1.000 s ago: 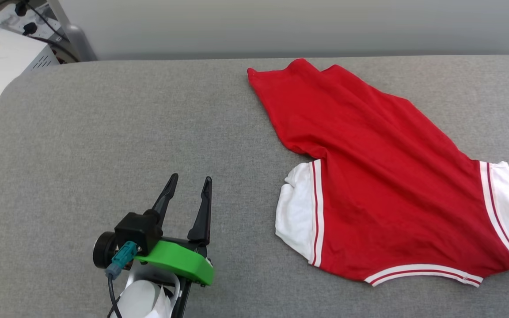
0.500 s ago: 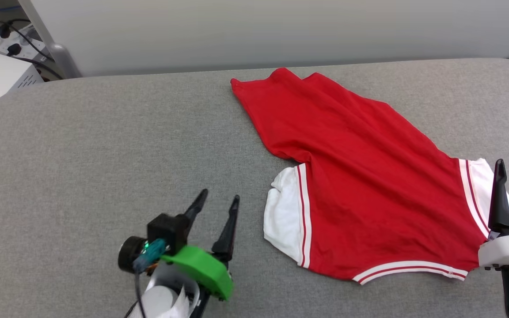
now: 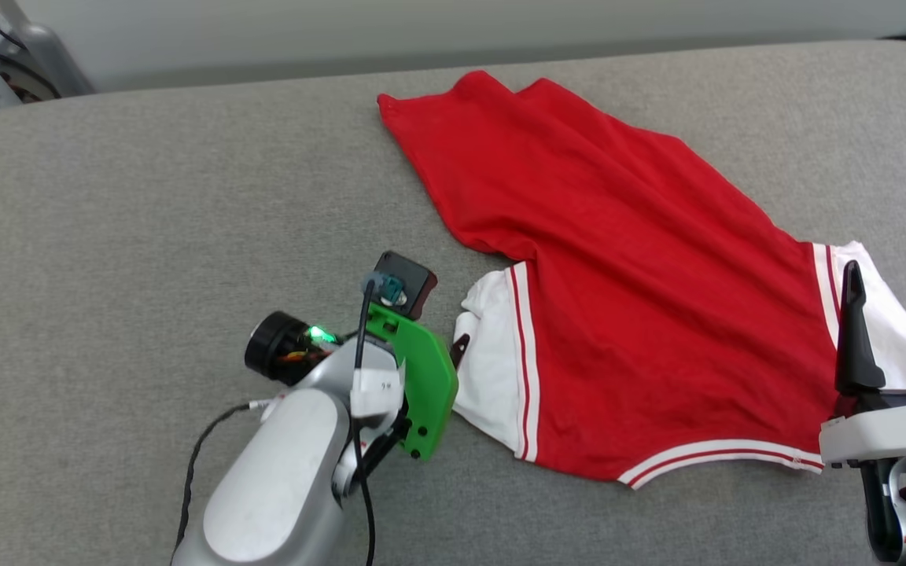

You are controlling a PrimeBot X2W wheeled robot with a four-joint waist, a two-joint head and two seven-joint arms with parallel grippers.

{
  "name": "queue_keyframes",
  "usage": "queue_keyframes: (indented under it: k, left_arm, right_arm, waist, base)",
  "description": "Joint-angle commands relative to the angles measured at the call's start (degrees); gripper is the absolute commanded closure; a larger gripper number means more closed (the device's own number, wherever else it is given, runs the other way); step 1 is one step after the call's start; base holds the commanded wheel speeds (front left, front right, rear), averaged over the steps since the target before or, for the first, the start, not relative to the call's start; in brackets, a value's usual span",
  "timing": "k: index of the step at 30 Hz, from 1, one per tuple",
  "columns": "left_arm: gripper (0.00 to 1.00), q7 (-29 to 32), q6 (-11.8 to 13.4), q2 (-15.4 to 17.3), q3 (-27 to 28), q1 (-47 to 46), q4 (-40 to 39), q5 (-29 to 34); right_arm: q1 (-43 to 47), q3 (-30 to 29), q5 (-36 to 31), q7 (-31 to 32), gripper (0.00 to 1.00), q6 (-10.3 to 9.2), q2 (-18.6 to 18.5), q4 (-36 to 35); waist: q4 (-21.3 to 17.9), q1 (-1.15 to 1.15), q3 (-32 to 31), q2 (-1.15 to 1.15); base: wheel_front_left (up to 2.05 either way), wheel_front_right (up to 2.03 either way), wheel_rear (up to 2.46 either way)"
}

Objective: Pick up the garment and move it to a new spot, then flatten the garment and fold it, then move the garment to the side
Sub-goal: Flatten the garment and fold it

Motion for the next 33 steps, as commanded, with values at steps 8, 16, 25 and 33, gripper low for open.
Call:
queue_keyframes:
  k: [8, 16, 25, 33]
  left_arm:
    - [0.0, 2.7, 0.3, 1.0, -0.9, -5.2, 4.8, 0.8]
    - [0.0, 2.5, 0.2, 2.6, -2.7, -6.7, 10.3, 2.7]
    - [1.0, -1.4, 1.0, 2.9, -1.8, -4.8, 13.8, 0.3]
    - [1.0, -12.1, 4.0, 3.6, 4.3, -0.4, 10.5, -3.7]
  right_arm:
    - [-2.3, 0.8, 1.3, -1.9, 0.0, -0.05, -0.1, 2.3]
    - [-3.4, 0.7, 1.4, -3.1, 0.0, -0.05, -0.1, 5.0]
    - [-3.8, 0.1, 0.2, -3.5, 0.0, -0.05, -0.1, 6.4]
    - [-2.4, -0.7, -1.0, -2.0, 0.0, -0.05, -0.1, 6.2]
  waist:
    - [-4.0, 0.0, 5.5, 0.6]
    - [-4.8, 0.0, 6.1, 0.6]
    - [-2.9, 0.0, 3.9, 0.6]
    - [1.5, 0.0, -1.0, 0.6]
  base:
    - [0.0, 0.0, 0.0]
    - [0.0, 0.0, 0.0]
    - [0.0, 0.0, 0.0]
    - [0.0, 0.0, 0.0]
